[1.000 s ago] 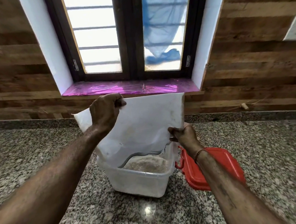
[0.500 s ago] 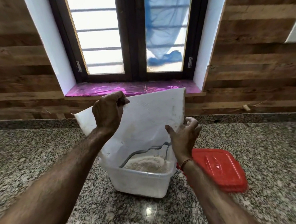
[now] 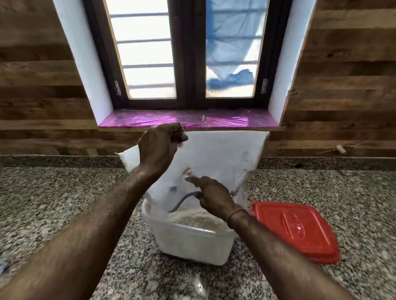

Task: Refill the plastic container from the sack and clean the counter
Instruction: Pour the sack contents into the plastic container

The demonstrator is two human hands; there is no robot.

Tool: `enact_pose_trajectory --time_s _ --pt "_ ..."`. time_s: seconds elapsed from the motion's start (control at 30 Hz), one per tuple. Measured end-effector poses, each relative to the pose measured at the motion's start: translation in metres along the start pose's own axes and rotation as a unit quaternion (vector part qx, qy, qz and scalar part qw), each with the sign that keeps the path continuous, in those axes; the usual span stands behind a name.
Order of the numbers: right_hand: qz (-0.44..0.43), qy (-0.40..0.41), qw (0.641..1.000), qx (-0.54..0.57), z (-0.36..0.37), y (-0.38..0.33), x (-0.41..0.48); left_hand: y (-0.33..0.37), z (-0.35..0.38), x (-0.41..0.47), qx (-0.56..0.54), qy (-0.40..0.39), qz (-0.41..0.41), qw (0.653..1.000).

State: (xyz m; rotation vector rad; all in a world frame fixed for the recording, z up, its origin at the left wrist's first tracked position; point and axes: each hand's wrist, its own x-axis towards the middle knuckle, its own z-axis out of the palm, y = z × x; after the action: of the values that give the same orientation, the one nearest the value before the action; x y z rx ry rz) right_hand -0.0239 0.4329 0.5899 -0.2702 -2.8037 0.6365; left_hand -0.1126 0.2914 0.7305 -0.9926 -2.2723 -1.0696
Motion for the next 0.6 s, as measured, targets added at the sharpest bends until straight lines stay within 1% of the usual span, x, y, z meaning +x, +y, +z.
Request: enact_pose_trajectory --time_s 0.07,0.1,0.17,0.27,0.3,0.33,0.37,0.4,0.43,0.5,0.53,0.57,0.6 --pt "-0.024 0.063 0.997 0.022 0.002 -0.011 0.000 0.000 -0.002 -0.002 0.008 -0.008 0.005 1.000" --pt "-0.018 0.066 0.997 0.033 0.002 -0.012 0.002 0.000 -0.003 -0.002 0.012 -0.011 0.008 1.000" --pt "0.022 0.014 0.999 0.019 0.002 -0.005 0.004 0.000 -0.003 -0.003 0.013 -0.015 0.008 1.000" --pt "0.079 -0.092 0.991 -0.060 0.005 0.012 -0.003 -0.001 -0.004 -0.002 0.004 -0.011 0.015 1.000" --pt "0.090 -0.096 0.990 -0.051 0.006 0.016 -0.006 -0.001 -0.005 -0.001 0.000 -0.008 0.018 1.000" --pt "0.107 -0.075 0.991 -0.024 0.005 0.017 -0.011 -0.001 -0.005 0.000 -0.001 -0.005 0.019 1.000" --pt "0.124 -0.028 0.992 0.019 0.004 0.017 -0.015 -0.002 -0.005 0.000 -0.001 -0.003 0.018 1.000" --pt "0.141 0.041 0.987 0.067 0.001 0.018 -0.019 -0.002 -0.005 0.001 0.000 -0.003 0.013 1.000" --pt "0.153 0.121 0.975 0.109 -0.001 0.018 -0.023 -0.004 -0.005 0.001 0.002 -0.004 0.009 1.000" --pt "0.175 0.270 0.930 0.176 -0.013 0.016 -0.029 -0.006 -0.005 0.001 0.005 -0.015 0.002 1.000" --pt "0.190 0.318 0.904 0.212 -0.021 0.016 -0.029 -0.007 -0.005 0.002 0.001 -0.023 -0.002 1.000" --pt "0.207 0.346 0.878 0.257 -0.029 0.021 -0.027 -0.009 -0.005 0.003 -0.004 -0.033 -0.008 0.999" --pt "0.227 0.356 0.854 0.304 -0.037 0.025 -0.025 -0.009 -0.005 0.004 -0.008 -0.045 -0.014 0.999"
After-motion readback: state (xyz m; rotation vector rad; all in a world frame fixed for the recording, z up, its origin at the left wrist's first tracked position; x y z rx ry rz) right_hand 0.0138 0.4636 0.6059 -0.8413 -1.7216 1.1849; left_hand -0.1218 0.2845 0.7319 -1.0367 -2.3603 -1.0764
